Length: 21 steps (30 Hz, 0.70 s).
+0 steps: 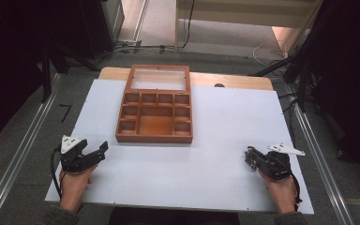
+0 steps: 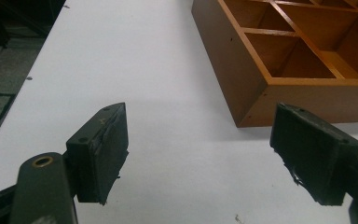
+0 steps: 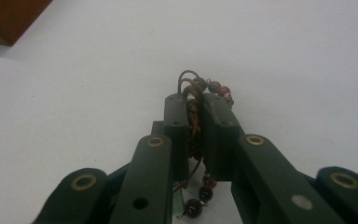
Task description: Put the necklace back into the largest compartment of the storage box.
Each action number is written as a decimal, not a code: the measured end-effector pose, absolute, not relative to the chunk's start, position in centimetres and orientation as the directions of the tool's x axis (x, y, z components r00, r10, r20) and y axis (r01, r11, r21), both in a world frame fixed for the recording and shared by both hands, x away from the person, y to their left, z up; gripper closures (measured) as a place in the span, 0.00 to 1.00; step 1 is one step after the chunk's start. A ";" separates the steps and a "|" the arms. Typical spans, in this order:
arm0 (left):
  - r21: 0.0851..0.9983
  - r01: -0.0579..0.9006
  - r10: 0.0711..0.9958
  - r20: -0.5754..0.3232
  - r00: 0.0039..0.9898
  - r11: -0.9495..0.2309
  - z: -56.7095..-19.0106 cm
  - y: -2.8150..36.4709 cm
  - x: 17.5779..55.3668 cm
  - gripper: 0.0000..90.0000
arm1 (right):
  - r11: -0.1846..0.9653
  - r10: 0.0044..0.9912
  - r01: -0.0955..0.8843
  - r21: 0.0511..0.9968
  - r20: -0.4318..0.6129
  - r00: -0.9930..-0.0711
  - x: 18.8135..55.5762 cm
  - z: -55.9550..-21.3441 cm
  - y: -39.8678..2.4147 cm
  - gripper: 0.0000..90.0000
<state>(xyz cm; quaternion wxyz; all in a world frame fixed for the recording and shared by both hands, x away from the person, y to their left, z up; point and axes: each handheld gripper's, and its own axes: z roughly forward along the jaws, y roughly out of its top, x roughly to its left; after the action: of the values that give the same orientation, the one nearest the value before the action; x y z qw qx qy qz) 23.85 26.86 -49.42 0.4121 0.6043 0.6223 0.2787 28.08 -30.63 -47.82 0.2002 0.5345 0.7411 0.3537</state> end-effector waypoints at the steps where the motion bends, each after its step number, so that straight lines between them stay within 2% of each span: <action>1: 0.845 0.522 0.982 -0.176 0.070 0.114 -49.4 26.9 23.9 0.22 | 0.178 0.932 0.647 0.742 0.084 -0.353 28.0 -47.7 -30.6 0.87; 21: 0.845 0.522 0.982 -0.177 0.071 0.114 -49.4 26.8 23.9 0.22 | 0.210 0.904 0.611 0.763 0.086 -0.419 27.2 -46.0 -28.7 0.87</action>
<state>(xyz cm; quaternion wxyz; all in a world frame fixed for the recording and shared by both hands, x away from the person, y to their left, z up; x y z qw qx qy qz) 23.86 26.84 -49.42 0.4125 0.6045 0.6221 0.2783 27.16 -28.69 -45.98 0.1943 0.5029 0.7532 0.3768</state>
